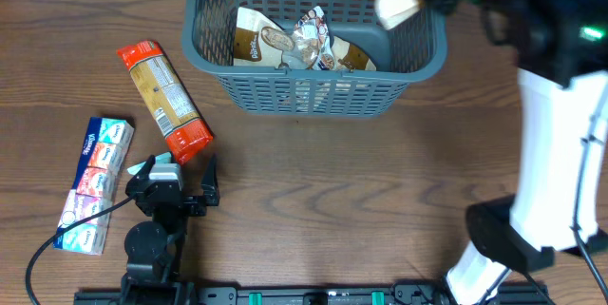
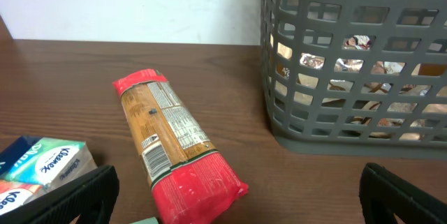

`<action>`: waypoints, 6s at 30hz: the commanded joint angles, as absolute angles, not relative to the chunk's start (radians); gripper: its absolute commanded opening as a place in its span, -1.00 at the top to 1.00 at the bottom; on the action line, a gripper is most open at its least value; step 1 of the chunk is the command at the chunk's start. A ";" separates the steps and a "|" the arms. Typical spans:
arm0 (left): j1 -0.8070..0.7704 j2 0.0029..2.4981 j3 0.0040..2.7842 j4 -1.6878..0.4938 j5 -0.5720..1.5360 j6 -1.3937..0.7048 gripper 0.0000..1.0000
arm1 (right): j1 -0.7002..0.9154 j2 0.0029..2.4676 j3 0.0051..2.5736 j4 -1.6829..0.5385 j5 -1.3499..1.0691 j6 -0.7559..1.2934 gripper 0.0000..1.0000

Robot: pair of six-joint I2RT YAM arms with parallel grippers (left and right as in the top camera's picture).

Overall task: Pack container
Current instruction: 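Lift the pouch into the basket and open the right gripper, then retract the right arm and reach the left gripper to the red package, then grasp the red-capped package with the left gripper and lift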

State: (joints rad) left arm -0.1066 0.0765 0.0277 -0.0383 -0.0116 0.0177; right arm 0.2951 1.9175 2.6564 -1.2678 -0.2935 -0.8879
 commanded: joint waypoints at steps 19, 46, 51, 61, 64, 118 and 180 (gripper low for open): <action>-0.110 0.076 0.005 -0.070 -0.036 0.002 -0.97 | 0.460 2.420 2.602 -1.345 -0.494 -1.001 -0.07; -0.110 0.480 0.938 -0.744 -0.339 -0.058 -0.97 | -0.179 1.869 2.602 -1.417 -0.341 -0.400 -0.99; -0.110 0.831 1.405 -1.053 -0.338 -0.100 -0.97 | -0.260 1.965 2.601 -1.527 -0.348 -0.371 -0.99; -0.110 1.260 1.836 -1.501 -0.327 -0.102 -0.97 | -0.262 2.123 2.601 -1.597 -0.348 -0.371 -0.99; -0.098 1.319 1.832 -1.503 -0.327 -0.066 -0.97 | -0.260 2.134 2.601 -1.594 -0.348 -0.371 -0.98; 0.139 2.298 1.818 -1.029 0.072 -0.308 -0.97 | -0.263 2.205 2.314 -1.465 -0.288 -0.341 -0.99; -0.098 1.245 1.833 -0.956 0.106 0.426 0.89 | -0.478 2.203 2.316 -1.414 -0.206 -0.127 -0.98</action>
State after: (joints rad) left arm -0.0334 1.2522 1.8080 -1.0039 0.0727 0.2665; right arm -0.4355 2.2086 2.3196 -1.4155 -0.2344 -0.1894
